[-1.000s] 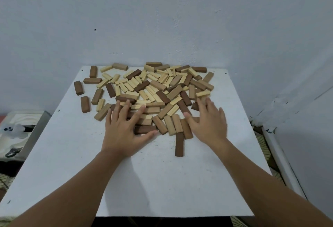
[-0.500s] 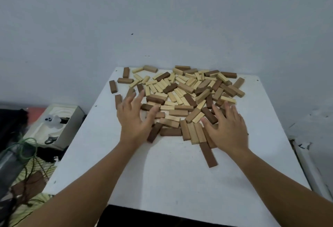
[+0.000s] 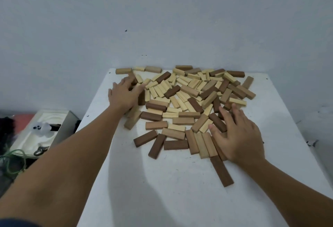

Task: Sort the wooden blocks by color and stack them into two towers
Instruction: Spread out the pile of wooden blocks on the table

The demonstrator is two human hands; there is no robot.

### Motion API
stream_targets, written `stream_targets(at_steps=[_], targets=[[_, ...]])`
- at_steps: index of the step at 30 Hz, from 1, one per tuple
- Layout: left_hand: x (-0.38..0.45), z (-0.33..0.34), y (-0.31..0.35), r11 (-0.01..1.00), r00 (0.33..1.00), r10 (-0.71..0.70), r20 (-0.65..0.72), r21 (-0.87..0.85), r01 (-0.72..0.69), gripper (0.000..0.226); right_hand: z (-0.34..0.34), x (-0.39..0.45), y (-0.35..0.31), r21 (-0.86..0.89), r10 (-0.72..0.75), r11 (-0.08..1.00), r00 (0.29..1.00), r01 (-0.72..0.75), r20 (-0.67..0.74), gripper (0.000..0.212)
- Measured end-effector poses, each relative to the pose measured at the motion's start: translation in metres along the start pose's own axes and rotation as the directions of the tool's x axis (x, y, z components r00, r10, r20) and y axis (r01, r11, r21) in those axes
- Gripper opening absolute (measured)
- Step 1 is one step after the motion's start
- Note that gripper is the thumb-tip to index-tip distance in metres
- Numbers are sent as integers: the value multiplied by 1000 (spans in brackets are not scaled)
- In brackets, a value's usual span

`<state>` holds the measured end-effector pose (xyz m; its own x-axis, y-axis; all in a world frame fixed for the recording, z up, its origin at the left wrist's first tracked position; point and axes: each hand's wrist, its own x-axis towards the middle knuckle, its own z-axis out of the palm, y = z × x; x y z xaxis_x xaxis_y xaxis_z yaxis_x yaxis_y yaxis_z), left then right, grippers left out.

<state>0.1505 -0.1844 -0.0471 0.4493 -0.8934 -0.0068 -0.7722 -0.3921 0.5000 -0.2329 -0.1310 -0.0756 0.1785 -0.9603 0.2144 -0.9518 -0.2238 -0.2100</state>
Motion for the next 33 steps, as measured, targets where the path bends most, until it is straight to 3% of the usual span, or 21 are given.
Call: stream_targets(at_steps=[2, 6, 8, 10, 12, 14, 17, 19, 21, 25, 28, 30, 33], targets=[[0, 2, 7, 994, 998, 51, -36, -94, -54, 58, 1, 0, 1, -11, -8, 1000, 1000, 8, -3, 76], [15, -3, 1, 951, 991, -16, -129, -308, -25, 58, 0, 9, -1, -14, -7, 1000, 1000, 7, -2, 79], [30, -2, -1, 983, 1000, 5, -27, -185, -10, 73, -1, 16, -5, -20, 9, 1000, 999, -8, 38, 80], [40, 6, 9, 999, 995, 3, 103, 54, -8, 87, 0, 19, -6, -35, 12, 999, 999, -10, 51, 79], [36, 16, 23, 984, 988, 12, 152, 174, -39, 89, -2, 18, -6, -40, 14, 999, 998, -12, 54, 78], [31, 18, 32, 987, 989, 34, 146, 150, -56, 86, -3, 17, -6, -32, 21, 999, 998, -19, 66, 78], [22, 9, 25, 997, 981, 59, 184, -50, -51, 93, -6, 19, -7, -3, 21, 1000, 994, -21, 109, 78], [1, -3, 23, 989, 988, 81, 129, -133, -64, 104, -7, 19, -7, 4, 15, 1000, 993, -16, 114, 78], [-33, -12, 24, 987, 990, 117, 75, -122, -107, 99, -7, 18, -8, 7, 15, 1000, 995, -16, 102, 79], [-123, -21, 15, 972, 955, 196, 224, -175, -159, 92, -7, 17, -7, 28, 8, 1000, 995, -11, 101, 79], [-179, -4, 15, 950, 921, 300, 250, 11, -312, 101, -9, 16, -5, 123, -2, 992, 998, -6, 61, 82], [-201, 12, 19, 927, 922, 285, 260, 169, -334, 101, -12, 13, -3, 215, -33, 976, 998, 22, 45, 84], [-210, 27, 26, 918, 947, 296, 124, 237, -318, 94, -26, 4, 3, 247, -193, 959, 957, 137, 216, 97]])
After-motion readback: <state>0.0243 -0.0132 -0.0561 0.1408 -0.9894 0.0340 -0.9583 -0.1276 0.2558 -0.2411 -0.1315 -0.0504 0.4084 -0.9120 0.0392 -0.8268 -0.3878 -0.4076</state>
